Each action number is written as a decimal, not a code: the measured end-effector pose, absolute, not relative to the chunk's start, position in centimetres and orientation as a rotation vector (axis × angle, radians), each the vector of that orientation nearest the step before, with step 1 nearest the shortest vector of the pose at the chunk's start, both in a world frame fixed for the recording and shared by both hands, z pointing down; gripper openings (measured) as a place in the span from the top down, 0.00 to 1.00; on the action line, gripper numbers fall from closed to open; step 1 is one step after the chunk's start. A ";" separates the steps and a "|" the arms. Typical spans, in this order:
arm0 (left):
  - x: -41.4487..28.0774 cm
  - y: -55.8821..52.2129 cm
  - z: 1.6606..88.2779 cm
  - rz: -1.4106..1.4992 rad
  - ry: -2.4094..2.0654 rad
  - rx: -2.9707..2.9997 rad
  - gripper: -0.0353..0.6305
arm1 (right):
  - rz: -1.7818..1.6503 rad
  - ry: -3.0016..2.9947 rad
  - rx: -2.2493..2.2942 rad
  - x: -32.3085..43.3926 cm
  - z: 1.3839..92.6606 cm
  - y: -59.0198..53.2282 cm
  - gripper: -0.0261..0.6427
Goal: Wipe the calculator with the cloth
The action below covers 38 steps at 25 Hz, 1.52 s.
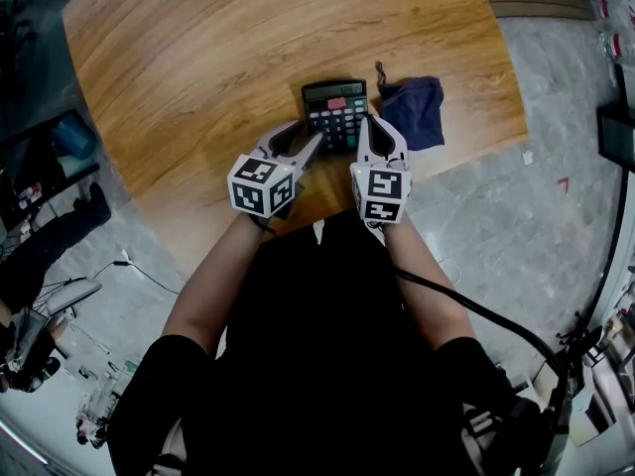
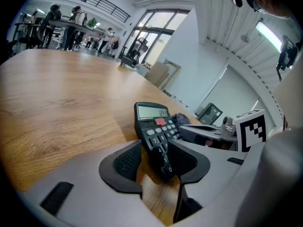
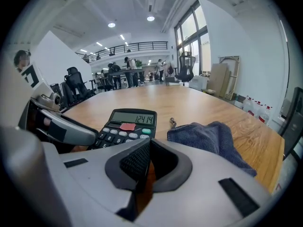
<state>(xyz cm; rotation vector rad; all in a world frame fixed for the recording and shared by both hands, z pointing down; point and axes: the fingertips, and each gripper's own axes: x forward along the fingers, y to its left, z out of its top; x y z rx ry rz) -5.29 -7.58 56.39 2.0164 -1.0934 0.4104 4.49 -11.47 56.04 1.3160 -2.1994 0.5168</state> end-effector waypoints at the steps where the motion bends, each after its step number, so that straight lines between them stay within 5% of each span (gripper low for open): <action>1: -5.4 -7.6 56.4 0.409 -1.100 2.011 0.69 | 0.516 -2.196 1.322 4.6 56.0 -11.5 0.94; 18: -4.1 -7.9 56.2 0.345 -0.969 1.965 0.68 | 0.512 -2.206 1.387 4.9 56.0 -11.4 0.94; 24: -4.5 -8.2 57.5 0.531 -1.022 1.968 0.67 | 0.500 -2.225 1.376 4.6 55.9 -11.3 0.94; 30: -4.7 -8.8 56.3 0.293 -0.924 1.886 0.68 | 0.536 -2.199 1.391 5.2 56.0 -11.5 0.94; 38: -5.2 -8.3 56.6 0.325 -0.972 1.873 0.68 | 0.534 -2.201 1.396 5.2 56.0 -11.5 0.94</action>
